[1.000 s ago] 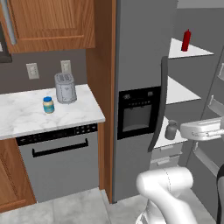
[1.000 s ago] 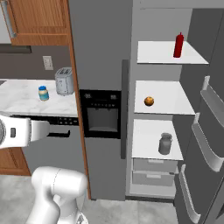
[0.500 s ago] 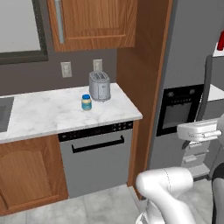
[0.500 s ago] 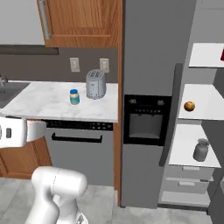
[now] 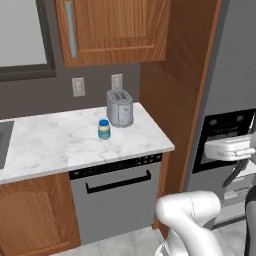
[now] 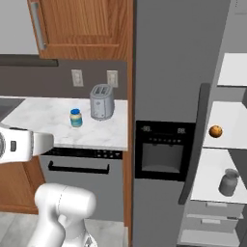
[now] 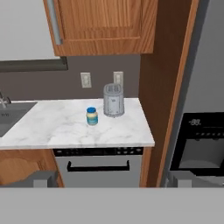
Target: Place the mayonnaise and ketchup from the counter to the top shelf of the fridge. If the existing items in the fridge are on the top shelf, move them to other shelves.
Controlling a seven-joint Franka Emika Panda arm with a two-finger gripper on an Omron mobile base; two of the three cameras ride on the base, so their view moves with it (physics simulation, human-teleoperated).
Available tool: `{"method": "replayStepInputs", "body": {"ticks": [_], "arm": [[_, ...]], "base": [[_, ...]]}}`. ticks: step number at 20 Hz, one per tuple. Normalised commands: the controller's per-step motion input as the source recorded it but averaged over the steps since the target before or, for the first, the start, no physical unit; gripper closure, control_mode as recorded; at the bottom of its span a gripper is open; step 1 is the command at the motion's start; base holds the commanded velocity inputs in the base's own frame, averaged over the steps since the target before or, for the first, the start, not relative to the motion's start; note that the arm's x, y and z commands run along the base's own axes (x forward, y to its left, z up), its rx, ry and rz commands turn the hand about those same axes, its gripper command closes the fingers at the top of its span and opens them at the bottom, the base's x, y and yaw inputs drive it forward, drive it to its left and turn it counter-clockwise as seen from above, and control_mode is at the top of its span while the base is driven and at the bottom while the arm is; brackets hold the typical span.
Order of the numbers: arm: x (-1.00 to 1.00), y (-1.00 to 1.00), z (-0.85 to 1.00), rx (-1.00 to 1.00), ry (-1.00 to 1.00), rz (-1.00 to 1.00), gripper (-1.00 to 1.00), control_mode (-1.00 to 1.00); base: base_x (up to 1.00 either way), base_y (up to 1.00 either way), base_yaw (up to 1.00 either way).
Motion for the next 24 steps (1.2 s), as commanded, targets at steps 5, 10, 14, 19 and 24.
{"method": "replayStepInputs", "body": {"ticks": [5, 10, 14, 19, 24], "arm": [[0.00, 0.00, 0.00, 0.00, 0.00, 0.00, -1.00, 1.00], [0.00, 0.00, 0.00, 0.00, 0.00, 0.00, -1.00, 1.00], [0.00, 0.00, 0.00, 0.00, 0.00, 0.00, -1.00, 1.00], [0.00, 0.00, 0.00, 0.00, 0.00, 0.00, -1.00, 1.00], [0.00, 0.00, 0.00, 0.00, 0.00, 0.00, -1.00, 1.00]], "base": [[0.21, 0.45, 0.00], [0.35, 0.36, 0.00], [0.46, 0.15, 0.00], [0.46, 0.13, 0.00], [0.21, 0.31, 0.00]]}}
